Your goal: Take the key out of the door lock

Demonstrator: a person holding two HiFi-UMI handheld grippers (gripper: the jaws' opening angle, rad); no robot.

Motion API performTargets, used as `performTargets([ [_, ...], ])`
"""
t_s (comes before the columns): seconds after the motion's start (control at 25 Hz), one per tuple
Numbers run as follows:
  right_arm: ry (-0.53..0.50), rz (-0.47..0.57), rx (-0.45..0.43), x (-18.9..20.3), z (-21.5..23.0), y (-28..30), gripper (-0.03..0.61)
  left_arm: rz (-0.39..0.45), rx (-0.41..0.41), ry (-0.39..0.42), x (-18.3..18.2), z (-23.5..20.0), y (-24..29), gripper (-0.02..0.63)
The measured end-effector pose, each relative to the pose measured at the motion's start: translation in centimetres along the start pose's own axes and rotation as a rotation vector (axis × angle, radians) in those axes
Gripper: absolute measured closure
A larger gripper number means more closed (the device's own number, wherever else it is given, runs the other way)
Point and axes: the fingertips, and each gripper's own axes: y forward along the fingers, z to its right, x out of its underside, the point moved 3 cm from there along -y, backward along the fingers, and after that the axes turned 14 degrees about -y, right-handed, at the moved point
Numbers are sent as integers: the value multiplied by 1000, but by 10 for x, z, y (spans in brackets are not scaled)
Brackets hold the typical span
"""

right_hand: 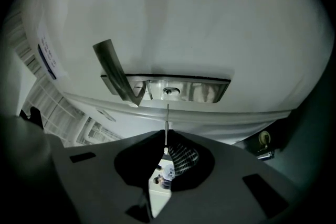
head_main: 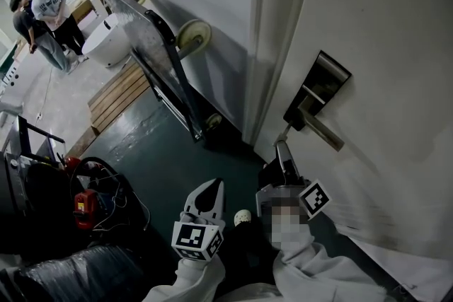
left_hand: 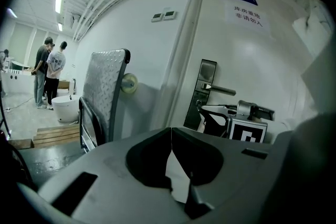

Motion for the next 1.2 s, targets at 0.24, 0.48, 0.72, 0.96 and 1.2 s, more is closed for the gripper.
performTargets([
  [0.24,-44,-27,-25,-4,-12,-15,505,25,-8,6,0,11,-14,600],
  [0.48,-94,-72,-56,-3,-25,-32,505,53,-15,18,3,25,-28,600],
  [0.72,-242,-133,-100,-7,-45,-48,505,83,-27,30,1,39,-42,600],
  [0.96,-406,-162,-137,-18,-60,-60,505,109,-34,41,-3,48,-47,600],
  [1.2,-654,-215,-123,-29,-64,-82,505,135,-28,60,-13,57,-52,600],
])
